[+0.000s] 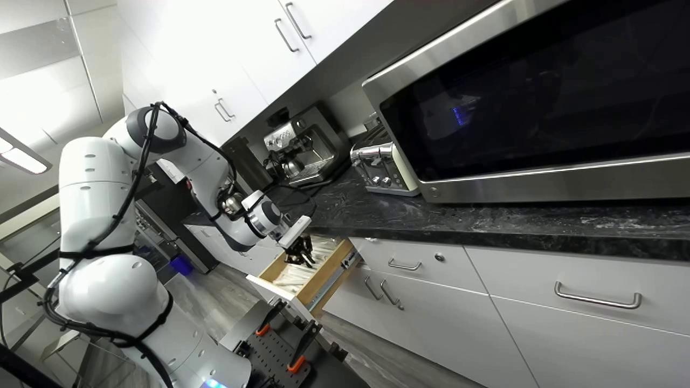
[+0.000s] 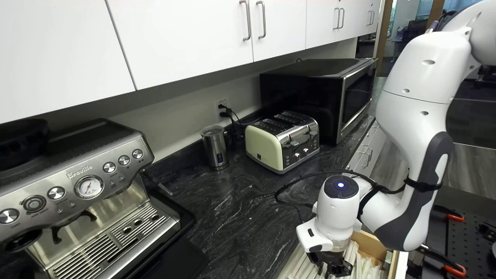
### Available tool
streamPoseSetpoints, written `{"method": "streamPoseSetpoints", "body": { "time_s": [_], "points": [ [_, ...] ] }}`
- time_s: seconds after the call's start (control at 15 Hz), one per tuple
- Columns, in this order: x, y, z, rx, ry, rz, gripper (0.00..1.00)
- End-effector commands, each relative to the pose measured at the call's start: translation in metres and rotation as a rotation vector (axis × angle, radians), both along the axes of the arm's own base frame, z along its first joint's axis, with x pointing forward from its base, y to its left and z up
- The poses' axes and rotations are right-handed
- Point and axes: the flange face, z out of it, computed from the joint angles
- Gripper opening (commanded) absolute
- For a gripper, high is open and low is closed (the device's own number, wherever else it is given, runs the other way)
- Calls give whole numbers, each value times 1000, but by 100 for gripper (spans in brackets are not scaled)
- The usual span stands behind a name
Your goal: Remove one straw from the open drawer and put it on the countertop, close the open drawer
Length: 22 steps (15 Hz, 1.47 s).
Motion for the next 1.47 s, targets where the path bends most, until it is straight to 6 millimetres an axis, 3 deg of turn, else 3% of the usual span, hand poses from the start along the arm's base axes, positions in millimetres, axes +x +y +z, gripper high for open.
{"method": "streamPoseSetpoints", "body": {
  "time_s": [0.0,0.07,0.2,0.27,0.33,0.53,0.73,1.0,1.4],
  "points": [
    [1,-4,-5,10,18,-21,8],
    [1,-5,-6,10,24,-24,12],
    [2,-6,-9,11,35,-31,28],
    [2,-7,-11,10,41,-34,31],
    [1,-8,-14,10,46,-37,11],
    [2,-8,-13,12,41,-38,1],
    [-2,-6,-4,10,24,-36,1],
    [-21,2,25,9,-16,-32,0],
    [-58,27,107,-8,-149,-30,0]
  ]
}}
